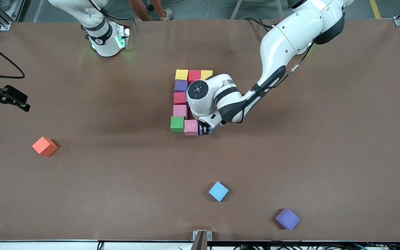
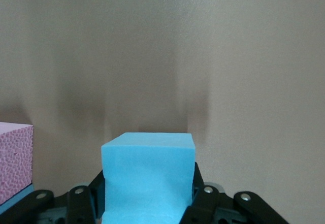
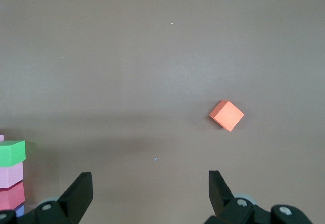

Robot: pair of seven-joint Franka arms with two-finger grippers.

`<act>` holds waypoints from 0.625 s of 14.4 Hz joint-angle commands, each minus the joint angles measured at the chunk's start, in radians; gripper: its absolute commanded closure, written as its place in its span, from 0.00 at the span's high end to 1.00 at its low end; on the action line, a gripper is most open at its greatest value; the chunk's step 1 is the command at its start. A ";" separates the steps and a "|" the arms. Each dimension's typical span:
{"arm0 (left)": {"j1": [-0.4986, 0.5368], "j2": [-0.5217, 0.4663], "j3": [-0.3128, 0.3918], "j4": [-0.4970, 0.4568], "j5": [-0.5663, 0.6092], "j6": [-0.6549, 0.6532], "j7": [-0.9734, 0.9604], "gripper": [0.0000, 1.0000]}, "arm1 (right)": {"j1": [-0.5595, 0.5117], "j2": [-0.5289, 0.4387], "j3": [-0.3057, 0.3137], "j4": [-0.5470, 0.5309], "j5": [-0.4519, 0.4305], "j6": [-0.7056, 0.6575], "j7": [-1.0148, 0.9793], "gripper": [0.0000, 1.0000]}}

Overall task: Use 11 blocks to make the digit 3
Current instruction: 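Carry the blue cube to the figure with the left gripper, then lower the blue cube beside the pink cube and open the left gripper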

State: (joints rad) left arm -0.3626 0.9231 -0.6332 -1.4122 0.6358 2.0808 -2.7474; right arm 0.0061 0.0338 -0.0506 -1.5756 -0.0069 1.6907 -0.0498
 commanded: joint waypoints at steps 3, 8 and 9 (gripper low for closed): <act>-0.055 0.003 0.052 0.021 0.013 0.024 -0.100 0.25 | -0.015 -0.005 0.009 -0.001 -0.018 0.003 -0.004 1.00; -0.059 0.002 0.052 0.021 0.015 0.024 -0.095 0.97 | -0.017 -0.005 0.009 -0.001 -0.016 0.003 -0.004 1.00; -0.064 0.002 0.052 0.021 0.013 0.024 -0.098 1.00 | -0.017 -0.005 0.009 -0.001 -0.016 0.003 -0.004 1.00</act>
State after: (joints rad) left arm -0.4014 0.9232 -0.5922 -1.4022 0.6358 2.0982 -2.7473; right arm 0.0036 0.0339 -0.0521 -1.5756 -0.0069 1.6907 -0.0498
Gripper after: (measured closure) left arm 0.357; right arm 0.000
